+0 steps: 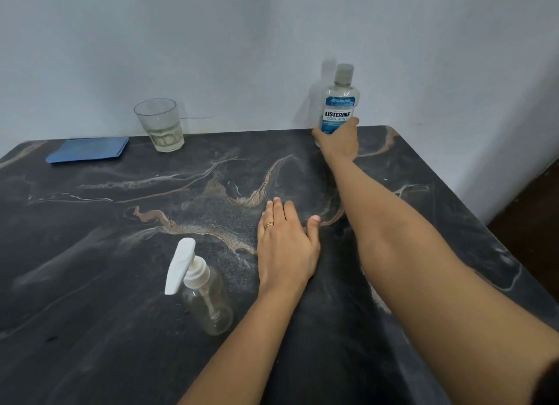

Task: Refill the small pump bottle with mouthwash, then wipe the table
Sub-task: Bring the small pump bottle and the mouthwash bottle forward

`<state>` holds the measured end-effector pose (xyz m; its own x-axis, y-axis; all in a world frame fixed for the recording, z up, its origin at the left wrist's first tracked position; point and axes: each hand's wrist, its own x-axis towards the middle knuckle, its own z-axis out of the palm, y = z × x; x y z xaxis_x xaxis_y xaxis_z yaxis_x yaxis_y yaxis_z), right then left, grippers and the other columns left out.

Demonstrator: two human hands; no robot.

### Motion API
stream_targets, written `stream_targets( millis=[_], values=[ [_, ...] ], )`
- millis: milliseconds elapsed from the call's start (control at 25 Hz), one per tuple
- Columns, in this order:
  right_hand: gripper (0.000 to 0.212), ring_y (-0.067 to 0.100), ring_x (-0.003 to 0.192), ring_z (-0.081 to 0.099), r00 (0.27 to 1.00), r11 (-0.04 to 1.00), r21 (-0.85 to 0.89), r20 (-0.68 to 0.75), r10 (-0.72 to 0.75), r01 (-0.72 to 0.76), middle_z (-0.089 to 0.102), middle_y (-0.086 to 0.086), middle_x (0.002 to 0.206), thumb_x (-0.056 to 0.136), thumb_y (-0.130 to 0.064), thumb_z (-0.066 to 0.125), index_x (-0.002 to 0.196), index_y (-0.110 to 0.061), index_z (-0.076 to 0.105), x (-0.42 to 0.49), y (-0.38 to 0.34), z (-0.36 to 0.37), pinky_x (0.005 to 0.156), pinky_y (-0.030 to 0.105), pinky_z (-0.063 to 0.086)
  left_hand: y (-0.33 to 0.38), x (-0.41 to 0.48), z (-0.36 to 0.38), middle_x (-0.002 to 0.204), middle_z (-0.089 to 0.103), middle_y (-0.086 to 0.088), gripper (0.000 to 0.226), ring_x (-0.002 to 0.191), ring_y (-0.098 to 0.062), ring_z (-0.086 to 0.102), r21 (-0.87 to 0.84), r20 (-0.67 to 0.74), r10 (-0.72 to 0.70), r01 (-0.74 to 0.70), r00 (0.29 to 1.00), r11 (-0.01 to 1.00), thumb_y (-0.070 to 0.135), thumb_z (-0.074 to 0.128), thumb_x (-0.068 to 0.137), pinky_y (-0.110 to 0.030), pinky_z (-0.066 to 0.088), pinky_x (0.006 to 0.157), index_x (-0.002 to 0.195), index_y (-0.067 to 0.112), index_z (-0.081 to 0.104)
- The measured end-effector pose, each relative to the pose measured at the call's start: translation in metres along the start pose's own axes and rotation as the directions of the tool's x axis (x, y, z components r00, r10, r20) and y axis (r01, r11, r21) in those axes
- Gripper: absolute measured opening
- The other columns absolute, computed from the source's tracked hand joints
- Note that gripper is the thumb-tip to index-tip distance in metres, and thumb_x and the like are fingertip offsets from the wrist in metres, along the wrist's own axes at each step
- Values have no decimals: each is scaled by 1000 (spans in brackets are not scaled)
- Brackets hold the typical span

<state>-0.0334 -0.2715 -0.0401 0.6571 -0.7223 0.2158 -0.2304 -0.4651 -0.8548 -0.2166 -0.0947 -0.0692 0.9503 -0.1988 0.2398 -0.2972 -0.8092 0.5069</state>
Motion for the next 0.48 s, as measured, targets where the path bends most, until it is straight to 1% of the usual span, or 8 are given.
stream_targets(
  millis=[80,240,360,440,480],
  values=[
    [68,24,99,58,1000,999,-39,21,-20,21,58,5,111,67,-40,71,118,-10,38,-15,3,-12,74,34,45,1,-1,-1,156,31,-14,60,148,-24,19,-14,4,-5,5,1000,1000,46,33,101,-35,13,121,145,6,37],
    [64,19,90,58,995,996,-46,72,-72,76,56,-2,100,68,-42,73,113,-12,39,-62,10,-48,76,32,46,2,-1,-4,154,35,-15,57,148,-25,21,-35,31,-12,13,999,999,44,34,101,-36,15,121,142,5,40],
    [64,19,89,58,992,994,-56,97,-84,90,59,-2,101,66,-45,73,110,-14,40,-106,14,-81,77,34,48,5,-3,-11,142,49,-15,47,143,-28,29,-97,49,-8,12,999,995,38,38,101,-38,23,118,130,4,50],
    [64,21,91,60,992,994,-74,109,-71,79,58,-3,99,66,-47,73,109,-15,39,-135,18,-100,78,37,50,6,-6,-18,133,56,-14,39,137,-28,37,-194,60,-9,21,998,981,33,42,100,-39,31,113,124,4,54],
    [63,21,91,61,991,993,-83,115,-71,81,58,-3,98,66,-48,73,108,-16,39,-151,20,-111,78,38,51,6,-11,-24,132,57,-13,37,135,-28,39,-240,62,-4,19,998,971,31,43,100,-40,34,110,124,5,54]
  ],
)
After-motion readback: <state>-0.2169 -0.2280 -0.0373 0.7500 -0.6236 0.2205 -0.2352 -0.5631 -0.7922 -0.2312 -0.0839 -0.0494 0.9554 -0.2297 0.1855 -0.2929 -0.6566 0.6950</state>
